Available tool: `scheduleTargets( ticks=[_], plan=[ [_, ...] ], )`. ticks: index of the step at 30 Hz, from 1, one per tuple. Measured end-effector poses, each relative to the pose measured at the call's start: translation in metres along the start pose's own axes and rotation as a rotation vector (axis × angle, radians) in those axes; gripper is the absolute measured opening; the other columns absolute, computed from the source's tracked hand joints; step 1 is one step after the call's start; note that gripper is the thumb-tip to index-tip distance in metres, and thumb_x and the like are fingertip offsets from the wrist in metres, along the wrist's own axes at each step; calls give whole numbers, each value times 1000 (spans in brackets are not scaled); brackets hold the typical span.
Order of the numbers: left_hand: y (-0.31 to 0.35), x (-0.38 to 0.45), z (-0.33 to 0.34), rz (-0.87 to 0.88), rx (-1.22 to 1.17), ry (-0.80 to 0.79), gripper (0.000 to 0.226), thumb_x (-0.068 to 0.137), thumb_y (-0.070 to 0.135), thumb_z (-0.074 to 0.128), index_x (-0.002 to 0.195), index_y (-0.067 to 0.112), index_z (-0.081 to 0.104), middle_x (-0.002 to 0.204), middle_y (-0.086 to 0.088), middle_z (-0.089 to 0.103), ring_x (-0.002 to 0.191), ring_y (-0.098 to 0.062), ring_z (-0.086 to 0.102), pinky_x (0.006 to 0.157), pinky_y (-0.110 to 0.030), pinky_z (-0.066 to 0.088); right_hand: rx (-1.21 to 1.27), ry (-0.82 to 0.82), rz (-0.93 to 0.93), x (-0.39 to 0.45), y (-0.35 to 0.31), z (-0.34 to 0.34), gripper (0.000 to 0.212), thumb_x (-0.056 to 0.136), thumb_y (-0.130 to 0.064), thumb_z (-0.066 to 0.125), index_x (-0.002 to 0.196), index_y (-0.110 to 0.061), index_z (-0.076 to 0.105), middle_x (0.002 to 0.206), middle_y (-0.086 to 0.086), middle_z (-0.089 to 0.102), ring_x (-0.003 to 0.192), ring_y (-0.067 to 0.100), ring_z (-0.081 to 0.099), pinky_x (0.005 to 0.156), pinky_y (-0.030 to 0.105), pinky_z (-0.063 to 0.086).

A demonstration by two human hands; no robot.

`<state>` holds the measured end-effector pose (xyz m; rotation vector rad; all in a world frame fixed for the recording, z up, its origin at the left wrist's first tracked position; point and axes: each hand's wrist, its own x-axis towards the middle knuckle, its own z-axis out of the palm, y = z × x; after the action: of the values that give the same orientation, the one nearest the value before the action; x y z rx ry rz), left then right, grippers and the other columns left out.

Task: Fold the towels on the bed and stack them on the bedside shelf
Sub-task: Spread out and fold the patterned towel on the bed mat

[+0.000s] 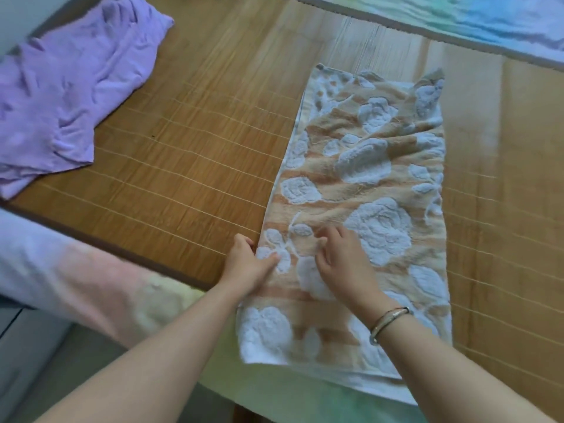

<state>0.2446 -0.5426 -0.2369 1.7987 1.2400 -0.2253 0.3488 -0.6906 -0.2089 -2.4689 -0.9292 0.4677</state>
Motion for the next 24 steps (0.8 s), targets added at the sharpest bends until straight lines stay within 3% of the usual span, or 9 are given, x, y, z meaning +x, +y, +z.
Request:
scheduleTargets(
  ticks=[3,5,6,8,12,16,20,22,24],
  plan=[
    [0,5,3,-4,29,-51,39,78,44,71,98,13,58,103,-3,60,93,-22,59,73,-31,48,-290,-135,-17,15,28,-11,48,93,-28,47,139,-23,36,152,7,27,142,28,20,114,41,23],
    [3,8,-2,57,69,-56,31,82,41,67,98,16,60,107,-3,57,98,-24,56,78,-35,48,-369,-218,-29,20,40,-12,55,94,-35,46,145,-31,26,160,4,6,147,27,4,117,45,13],
    [4,8,-5,90,71,-63,27,85,36,65,98,14,58,105,-3,57,96,-23,55,72,-32,45,-388,-234,-45,22,43,-11,56,94,-39,45,146,-33,23,160,3,4,147,26,5,117,45,12],
    [6,10,-15,144,46,-77,19,90,26,61,96,10,53,95,-3,58,82,-20,53,59,-28,37,-427,-229,-65,26,40,-7,55,94,-46,39,146,-35,24,159,4,13,144,27,17,114,45,19],
    [0,31,-55,158,92,12,12,93,19,56,90,12,47,80,0,52,65,-14,44,52,-28,30,-461,-178,-95,43,12,7,55,87,-52,35,139,-35,38,137,4,43,121,28,42,96,39,39],
    [1,70,-126,205,328,250,6,90,15,53,88,15,47,90,-10,59,80,-30,52,60,-32,34,-151,-254,-132,52,-39,30,57,84,-50,31,136,-34,45,131,3,46,123,23,43,100,35,39],
    [15,99,-167,230,591,542,15,89,8,48,103,15,52,108,-13,59,108,-36,46,84,-43,38,301,-468,-82,56,-93,46,42,91,-23,46,133,-27,49,139,-4,46,126,13,43,105,25,34],
    [21,103,-161,215,632,606,28,90,10,50,118,14,48,127,-11,49,117,-34,39,93,-45,36,341,-404,-84,59,-96,49,36,91,-17,46,125,-24,55,126,-1,57,115,15,53,98,30,43],
    [26,103,-139,247,585,609,44,91,15,50,133,14,36,142,-8,34,123,-34,33,99,-44,33,231,-196,-113,70,-83,42,31,90,-9,45,116,-19,59,113,1,59,109,17,52,86,25,40]
  ],
)
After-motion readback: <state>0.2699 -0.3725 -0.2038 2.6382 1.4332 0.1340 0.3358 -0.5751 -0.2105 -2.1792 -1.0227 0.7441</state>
